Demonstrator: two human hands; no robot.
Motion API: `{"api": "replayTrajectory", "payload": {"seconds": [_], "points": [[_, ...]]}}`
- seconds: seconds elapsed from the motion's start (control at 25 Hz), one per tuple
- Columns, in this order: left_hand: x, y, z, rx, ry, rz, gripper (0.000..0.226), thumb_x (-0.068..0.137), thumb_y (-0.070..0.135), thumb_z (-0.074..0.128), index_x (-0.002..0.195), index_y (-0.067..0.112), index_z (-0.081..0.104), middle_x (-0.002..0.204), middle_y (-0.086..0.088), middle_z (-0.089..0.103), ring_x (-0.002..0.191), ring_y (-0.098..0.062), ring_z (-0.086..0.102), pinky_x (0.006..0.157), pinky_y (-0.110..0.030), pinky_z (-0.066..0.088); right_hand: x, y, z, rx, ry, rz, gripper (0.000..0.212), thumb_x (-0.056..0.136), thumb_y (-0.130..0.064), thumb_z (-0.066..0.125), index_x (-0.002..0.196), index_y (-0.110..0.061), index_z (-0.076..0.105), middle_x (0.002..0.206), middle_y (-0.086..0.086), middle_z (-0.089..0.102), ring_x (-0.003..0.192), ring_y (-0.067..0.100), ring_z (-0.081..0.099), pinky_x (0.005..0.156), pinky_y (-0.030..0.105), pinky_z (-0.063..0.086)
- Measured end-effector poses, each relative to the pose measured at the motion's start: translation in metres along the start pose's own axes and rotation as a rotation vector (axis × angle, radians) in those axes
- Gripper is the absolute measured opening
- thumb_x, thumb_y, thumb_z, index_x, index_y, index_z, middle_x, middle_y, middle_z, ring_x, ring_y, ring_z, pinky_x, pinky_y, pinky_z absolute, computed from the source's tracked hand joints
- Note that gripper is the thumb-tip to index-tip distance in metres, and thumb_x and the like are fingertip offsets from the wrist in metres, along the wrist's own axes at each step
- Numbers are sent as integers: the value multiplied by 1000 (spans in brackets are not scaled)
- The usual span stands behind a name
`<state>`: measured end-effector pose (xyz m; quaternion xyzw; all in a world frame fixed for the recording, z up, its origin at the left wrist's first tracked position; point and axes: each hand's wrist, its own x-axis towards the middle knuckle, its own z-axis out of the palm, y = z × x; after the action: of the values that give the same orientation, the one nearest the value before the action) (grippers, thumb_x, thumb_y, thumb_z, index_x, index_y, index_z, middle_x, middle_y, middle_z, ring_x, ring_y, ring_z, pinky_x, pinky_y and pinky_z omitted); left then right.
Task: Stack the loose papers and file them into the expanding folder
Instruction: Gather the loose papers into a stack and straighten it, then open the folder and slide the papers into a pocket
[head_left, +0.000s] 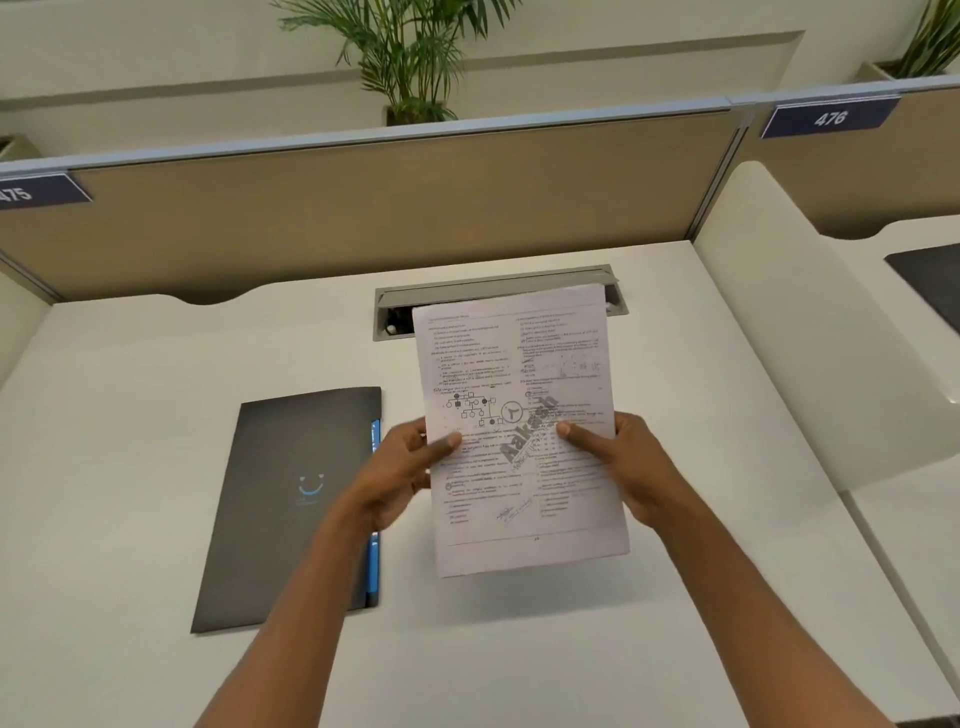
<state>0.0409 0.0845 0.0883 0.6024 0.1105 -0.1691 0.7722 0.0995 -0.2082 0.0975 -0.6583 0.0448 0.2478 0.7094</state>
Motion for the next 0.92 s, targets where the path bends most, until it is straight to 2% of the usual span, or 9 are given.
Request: {"api": "replayTrajectory", "payload": {"seconds": [0.12,0.28,0.44,0.56,0.76,0.84,0.88,0.92], "points": [[-9,-30,0,-44,107,-53,31,84,23,81,115,15,78,123,-14,76,115,-38,71,91,-47,62,-1,24,11,29,-28,84,39,84,-25,85,119,-11,76,111,12,82,99,33,80,83,47,65],[-24,-51,-13,-19,232,-40,25,90,9,76,115,11,76,120,-14,77,108,-33,75,85,-40,63,0,48,32,-15,-62,142,33,89,-23,81,120,-13,75,111,9,82,100,32,80,89,51,64],[-35,-50,-33,57,326,7,30,91,9,76,121,10,71,115,-12,79,103,-34,77,87,-48,62,7,64,61,6,-17,197,30,89,-20,81,118,-13,75,109,9,83,95,29,81,81,46,66],[-41,-44,-50,98,426,20,30,92,13,76,121,15,68,104,-6,82,94,-28,80,79,-45,65,13,67,76,25,-22,217,28,89,-20,81,115,-15,76,108,7,83,95,28,81,75,41,67],[-48,-44,-80,210,658,109,14,94,17,72,104,26,71,89,4,81,81,-13,79,71,-29,65,25,68,90,-7,-35,241,35,88,-21,82,121,-14,73,112,8,82,100,31,80,88,52,64],[-51,-47,-91,317,753,172,13,96,16,69,102,28,71,91,11,79,85,-5,76,75,-16,60,29,68,91,-26,-43,253,38,87,-22,82,123,-14,72,113,9,82,101,32,80,90,54,63],[-53,-50,-96,405,813,194,15,97,16,68,107,27,70,98,14,76,92,-4,73,80,-13,57,30,68,89,-37,-44,258,39,87,-22,82,123,-14,72,114,9,82,101,32,79,91,55,63],[-54,-54,-102,494,860,205,20,97,15,68,115,23,69,109,12,73,101,-6,70,89,-16,56,31,69,88,-46,-40,266,40,87,-22,82,124,-14,72,114,10,81,101,33,79,91,55,62]]}}
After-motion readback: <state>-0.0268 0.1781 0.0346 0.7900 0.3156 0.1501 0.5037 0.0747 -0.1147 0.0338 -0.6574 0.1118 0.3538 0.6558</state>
